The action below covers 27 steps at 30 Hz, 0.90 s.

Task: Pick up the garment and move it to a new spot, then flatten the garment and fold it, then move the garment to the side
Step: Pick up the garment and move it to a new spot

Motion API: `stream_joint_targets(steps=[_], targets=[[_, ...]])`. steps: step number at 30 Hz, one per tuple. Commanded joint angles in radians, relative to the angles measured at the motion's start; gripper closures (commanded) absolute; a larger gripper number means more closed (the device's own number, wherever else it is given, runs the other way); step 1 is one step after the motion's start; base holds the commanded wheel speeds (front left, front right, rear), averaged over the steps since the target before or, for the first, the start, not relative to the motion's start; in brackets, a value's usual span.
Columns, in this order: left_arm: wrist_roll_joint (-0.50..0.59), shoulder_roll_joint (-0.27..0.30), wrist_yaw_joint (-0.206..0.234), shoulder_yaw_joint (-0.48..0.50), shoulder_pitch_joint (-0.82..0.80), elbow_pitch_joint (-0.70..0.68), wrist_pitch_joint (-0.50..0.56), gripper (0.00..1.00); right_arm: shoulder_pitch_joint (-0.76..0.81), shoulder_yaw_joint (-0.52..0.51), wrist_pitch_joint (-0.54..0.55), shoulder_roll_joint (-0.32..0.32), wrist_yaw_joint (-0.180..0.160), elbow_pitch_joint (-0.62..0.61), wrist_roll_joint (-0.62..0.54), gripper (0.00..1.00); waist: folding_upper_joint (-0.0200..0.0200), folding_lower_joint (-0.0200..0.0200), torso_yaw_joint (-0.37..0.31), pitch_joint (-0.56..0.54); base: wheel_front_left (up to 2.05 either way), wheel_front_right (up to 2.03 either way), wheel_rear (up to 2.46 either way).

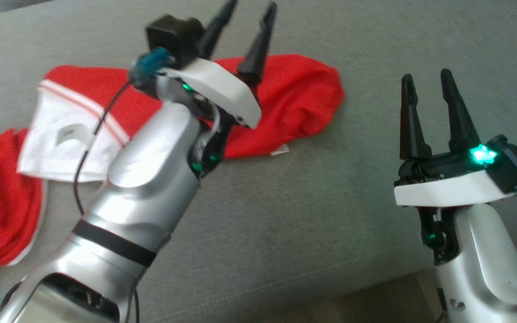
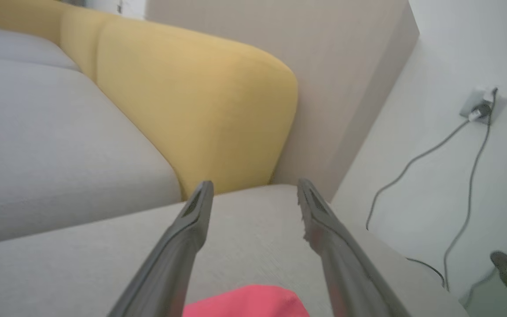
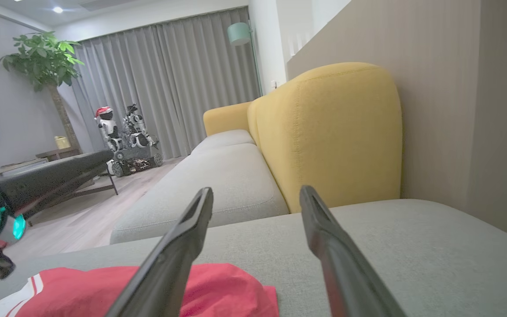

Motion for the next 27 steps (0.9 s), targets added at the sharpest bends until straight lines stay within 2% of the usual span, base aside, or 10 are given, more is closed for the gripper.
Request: stream_joint_targets(steps=[1, 10, 17, 22, 27], targets=[[0.015, 0.018, 0.002, 0.046, -0.043, -0.036, -0.010, 0.00, -0.007, 0.014, -0.009, -0.002, -0.001, -0.027, -0.008, 0.00, -0.0001, 0.0000, 0.055, -0.038, 0.00, 0.00, 0.00], [0.101, 0.074, -0.027, 0.222, 0.131, -0.104, -0.010, 0.00, 0.045, -0.024, 0.009, -0.002, -0.001, 0.013, -0.058, 0.00, -0.0001, 0.0000, 0.234, -0.137, 0.00, 0.00, 0.00], [0.133, 0.117, -0.051, 0.303, 0.341, -0.201, -0.010, 0.00, 0.092, -0.053, 0.016, -0.002, -0.001, 0.037, -0.064, 0.00, -0.0001, 0.0000, 0.306, -0.187, 0.00, 0.00, 0.00], [0.142, 0.097, -0.056, 0.378, 0.502, -0.289, -0.010, 0.00, 0.132, -0.078, 0.017, -0.002, -0.001, 0.050, -0.068, 0.00, -0.0001, 0.0000, 0.332, -0.213, 0.00, 0.00, 0.00], [0.174, 0.054, -0.071, 0.450, 0.629, -0.376, -0.010, 0.00, 0.155, -0.088, 0.018, -0.002, -0.001, 0.057, -0.061, 0.00, -0.0001, 0.0000, 0.329, -0.224, 0.00, 0.00, 0.00]])
